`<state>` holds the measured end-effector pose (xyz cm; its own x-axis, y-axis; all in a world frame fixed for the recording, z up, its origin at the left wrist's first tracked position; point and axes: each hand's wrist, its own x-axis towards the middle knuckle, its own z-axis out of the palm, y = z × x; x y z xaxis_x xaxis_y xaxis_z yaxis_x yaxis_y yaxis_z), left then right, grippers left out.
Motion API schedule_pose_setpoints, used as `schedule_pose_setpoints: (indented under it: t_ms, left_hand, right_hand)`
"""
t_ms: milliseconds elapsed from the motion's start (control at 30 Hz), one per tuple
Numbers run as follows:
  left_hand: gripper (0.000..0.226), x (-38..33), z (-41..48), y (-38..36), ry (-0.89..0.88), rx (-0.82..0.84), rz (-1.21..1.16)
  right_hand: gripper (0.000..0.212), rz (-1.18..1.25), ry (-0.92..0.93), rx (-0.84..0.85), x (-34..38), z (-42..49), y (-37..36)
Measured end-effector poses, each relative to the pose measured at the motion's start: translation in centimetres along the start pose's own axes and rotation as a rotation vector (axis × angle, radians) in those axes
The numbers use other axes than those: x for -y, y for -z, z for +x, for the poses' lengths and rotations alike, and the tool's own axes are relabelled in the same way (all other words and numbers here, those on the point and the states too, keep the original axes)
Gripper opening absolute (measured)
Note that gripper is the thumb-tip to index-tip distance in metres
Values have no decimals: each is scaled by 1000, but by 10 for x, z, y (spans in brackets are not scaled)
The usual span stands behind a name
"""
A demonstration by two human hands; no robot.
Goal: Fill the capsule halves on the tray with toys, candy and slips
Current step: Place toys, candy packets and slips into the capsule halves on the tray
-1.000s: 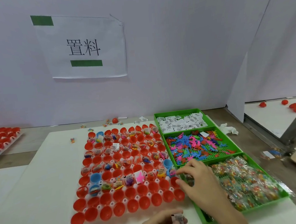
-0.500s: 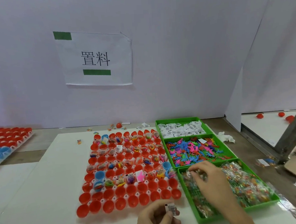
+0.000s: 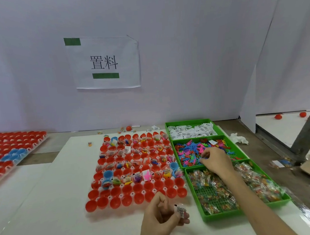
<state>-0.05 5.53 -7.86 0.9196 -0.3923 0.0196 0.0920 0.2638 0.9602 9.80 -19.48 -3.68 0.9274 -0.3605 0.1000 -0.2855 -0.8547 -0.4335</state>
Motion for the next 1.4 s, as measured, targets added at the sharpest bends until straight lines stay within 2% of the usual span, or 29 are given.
schedule_pose_setpoints:
  t_ms: [67, 167, 333, 400, 433, 500, 567, 633, 733, 933, 1400]
  left_hand:
    - [24, 1, 0, 0, -19, -18, 8]
    - [21, 2, 0, 2, -30, -25, 15]
    - [24, 1, 1, 2, -49, -50, 25]
    - [26, 1, 1, 3, -57, -52, 14]
    - [25, 2, 1, 3, -65, -62, 10]
    - [22, 1, -1, 2, -82, -84, -7]
    - [21, 1, -1, 1, -100, -114, -11]
    - [19, 1, -1, 2, -125, -129, 16]
    - [14, 1, -3, 2, -150, -130, 93]
    - [13, 1, -9, 2, -206, -129, 123]
    - [21, 9, -13, 1, -228, 21, 222]
  right_hand:
    - [8, -1, -13, 33, 1, 6, 1]
    - [17, 11, -10, 7, -1, 9, 1]
    - [24, 309, 23, -158, 5, -5, 13]
    - [20, 453, 61, -159, 16, -27, 25]
    - [18, 547, 95, -92, 21, -41, 31]
    - [16, 743, 217, 151, 29, -78, 42]
    - [14, 838, 319, 339, 37, -112, 47]
    - [15, 840, 326, 370, 43, -132, 43]
    - [21, 738, 294, 313, 48, -143, 27]
    - [14, 718, 234, 274, 54, -147, 14]
    - [31, 664, 270, 213, 36, -159, 13]
